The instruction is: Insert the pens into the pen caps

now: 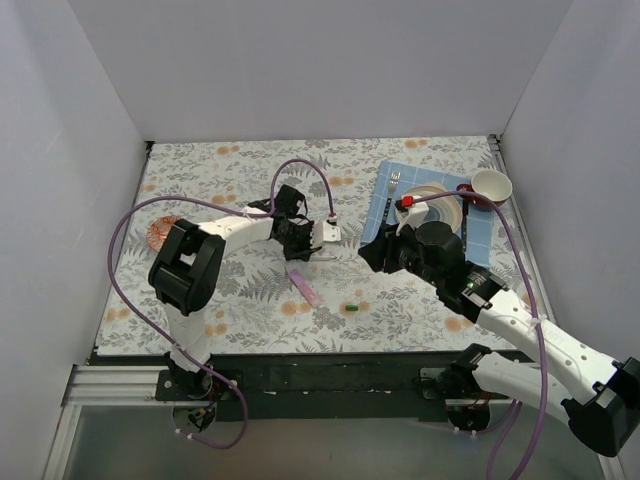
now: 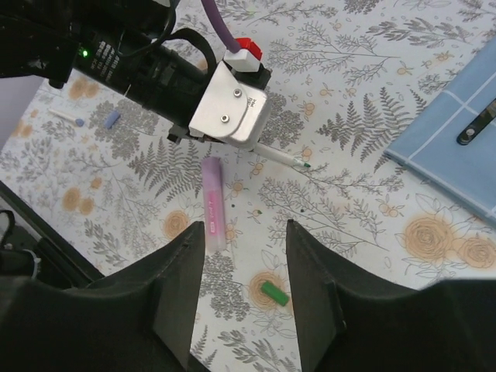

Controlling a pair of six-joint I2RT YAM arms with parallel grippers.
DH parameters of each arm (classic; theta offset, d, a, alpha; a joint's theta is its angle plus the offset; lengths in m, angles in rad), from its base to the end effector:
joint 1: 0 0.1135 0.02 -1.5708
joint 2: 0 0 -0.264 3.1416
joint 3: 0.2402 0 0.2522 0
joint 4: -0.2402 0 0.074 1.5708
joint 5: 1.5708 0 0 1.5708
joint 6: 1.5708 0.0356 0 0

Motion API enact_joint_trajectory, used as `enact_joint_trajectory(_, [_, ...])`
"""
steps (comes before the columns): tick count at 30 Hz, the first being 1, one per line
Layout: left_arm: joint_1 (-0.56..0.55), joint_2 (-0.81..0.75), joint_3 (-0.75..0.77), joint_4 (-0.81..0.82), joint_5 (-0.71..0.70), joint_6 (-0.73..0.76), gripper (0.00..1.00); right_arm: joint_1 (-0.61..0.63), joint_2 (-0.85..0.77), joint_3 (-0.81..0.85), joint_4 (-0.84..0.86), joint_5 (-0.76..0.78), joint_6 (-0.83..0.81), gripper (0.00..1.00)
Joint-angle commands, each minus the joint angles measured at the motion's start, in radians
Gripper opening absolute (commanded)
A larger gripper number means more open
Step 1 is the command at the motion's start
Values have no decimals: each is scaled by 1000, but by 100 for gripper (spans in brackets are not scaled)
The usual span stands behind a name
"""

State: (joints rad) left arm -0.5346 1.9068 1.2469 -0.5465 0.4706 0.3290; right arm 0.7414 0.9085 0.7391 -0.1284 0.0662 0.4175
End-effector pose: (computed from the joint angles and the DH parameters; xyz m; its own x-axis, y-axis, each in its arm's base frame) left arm 0.3145 -0.2050 0.1612 -0.5692 0.6717 -0.4742 0.8211 0.4941 -0.2858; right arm 0.1594 0.1427 0.3074 -0.4521 0.1346 -0.8817 -0.4856 0.7921 0.3699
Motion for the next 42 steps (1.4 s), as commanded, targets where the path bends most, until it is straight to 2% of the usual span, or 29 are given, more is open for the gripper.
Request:
enact_joint_trajectory(1, [-1, -80, -93, 47, 46, -172, 0, -2, -29, -27, 84, -13, 75, 57])
enact_joint_trajectory(5, [5, -199, -138, 138, 105, -301, 0, -2, -48, -79, 183, -6, 153, 63])
enact_joint_trajectory(12, [10, -281, -167, 203, 128, -424, 0, -4, -25, -161, 337, 47, 254, 65])
enact_joint_trajectory(13, [12, -290, -171, 227, 137, -441, 0, -2, -8, -187, 402, 46, 263, 65])
enact_joint_trajectory(20, [15, -360, -191, 371, 309, -646, 0, -8, 84, -219, 587, 73, 297, 65])
enact_joint_trajectory(24, [13, -390, -274, 476, 251, -685, 0, -14, 78, -225, 520, 156, 248, 64])
enact_joint_trajectory(25, [15, -394, -285, 480, 235, -662, 6, -14, 72, -225, 495, 176, 238, 64])
enact_joint_trajectory(26, [13, -399, -291, 470, 218, -598, 32, -17, 67, -222, 463, 184, 228, 63])
enact_joint_trajectory(27, [13, -400, -294, 456, 211, -556, 38, -19, 61, -221, 413, 187, 219, 62])
enact_joint_trajectory(31, [12, -445, -328, 385, 227, -271, 41, -19, 40, -244, 333, 176, 211, 59])
enact_joint_trajectory(32, [13, -459, -337, 388, 230, -218, 44, -17, 30, -250, 323, 176, 211, 59])
enact_joint_trajectory(33, [10, -482, -342, 387, 227, -99, 48, -17, 9, -256, 317, 175, 208, 59])
enact_joint_trajectory(34, [12, -485, -346, 417, 209, -69, 51, -19, -5, -270, 308, 172, 204, 59])
enact_joint_trajectory(37, [12, -434, -287, 451, 103, -108, 59, -17, -55, -280, 297, 152, 178, 59])
enact_joint_trajectory(39, [9, -376, -172, 386, 39, -133, 65, -19, -60, -274, 280, 139, 156, 59])
enact_joint_trajectory(40, [8, -314, -129, 291, 19, -151, 66, -19, -54, -267, 267, 141, 155, 59])
enact_joint_trajectory(42, [8, -270, -12, 247, -64, -302, 63, -17, -2, -224, 204, 165, 152, 58])
